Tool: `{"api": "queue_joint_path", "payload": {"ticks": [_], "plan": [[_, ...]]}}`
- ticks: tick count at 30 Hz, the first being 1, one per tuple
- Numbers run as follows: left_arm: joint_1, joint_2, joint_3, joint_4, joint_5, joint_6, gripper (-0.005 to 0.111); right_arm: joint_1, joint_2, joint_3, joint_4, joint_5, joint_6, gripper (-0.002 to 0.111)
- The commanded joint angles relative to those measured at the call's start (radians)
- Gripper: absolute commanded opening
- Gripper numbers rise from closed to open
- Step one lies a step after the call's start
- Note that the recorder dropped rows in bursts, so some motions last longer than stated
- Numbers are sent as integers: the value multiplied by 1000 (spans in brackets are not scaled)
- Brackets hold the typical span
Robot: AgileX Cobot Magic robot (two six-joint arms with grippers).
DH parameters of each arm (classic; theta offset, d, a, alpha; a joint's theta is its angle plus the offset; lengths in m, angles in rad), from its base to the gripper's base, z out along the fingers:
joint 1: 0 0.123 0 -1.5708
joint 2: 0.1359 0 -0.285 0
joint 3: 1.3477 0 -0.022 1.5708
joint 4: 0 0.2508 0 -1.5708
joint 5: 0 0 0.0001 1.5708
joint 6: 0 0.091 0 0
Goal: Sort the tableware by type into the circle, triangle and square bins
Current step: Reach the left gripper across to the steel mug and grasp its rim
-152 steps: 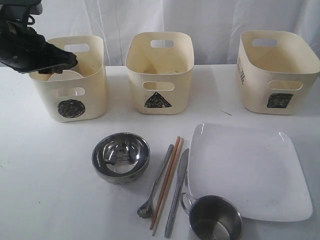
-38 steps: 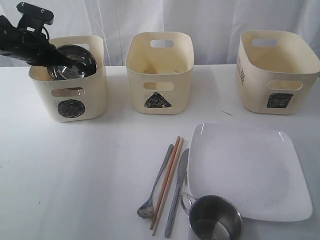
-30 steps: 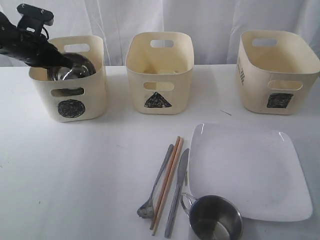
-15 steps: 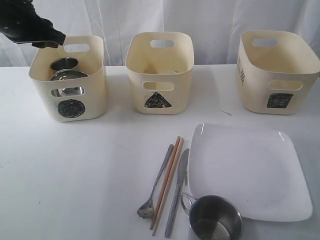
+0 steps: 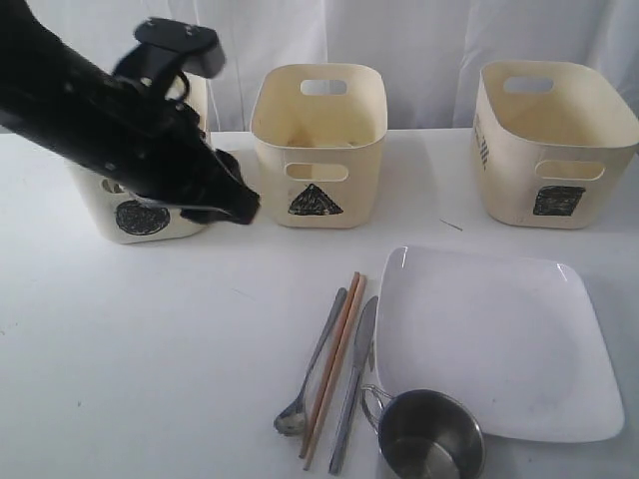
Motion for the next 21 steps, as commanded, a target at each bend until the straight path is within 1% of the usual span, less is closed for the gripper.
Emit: {"api": "queue_joint_path", "payload": {"ticks": [1, 3, 5, 10, 16, 21], "plan": [[-94, 43, 19, -17, -72, -10, 58, -3, -6, 6, -4, -4, 3, 16], [-126, 71, 19, -29, -81, -10, 61, -3, -6, 6, -4, -4, 3, 16], [-152, 102, 19, -33, -79, 2, 61, -3, -6, 6, -4, -4, 3, 16], [-191, 159, -4, -95, -51, 98, 61, -3, -6, 6, -4, -4, 3, 16], [-230, 220, -117, -125, 81, 178, 61, -3, -6, 6, -4, -4, 3, 16], [-251, 251, -227, -190, 258, 267, 61, -3, -6, 6, -4, -4, 3, 16]]}}
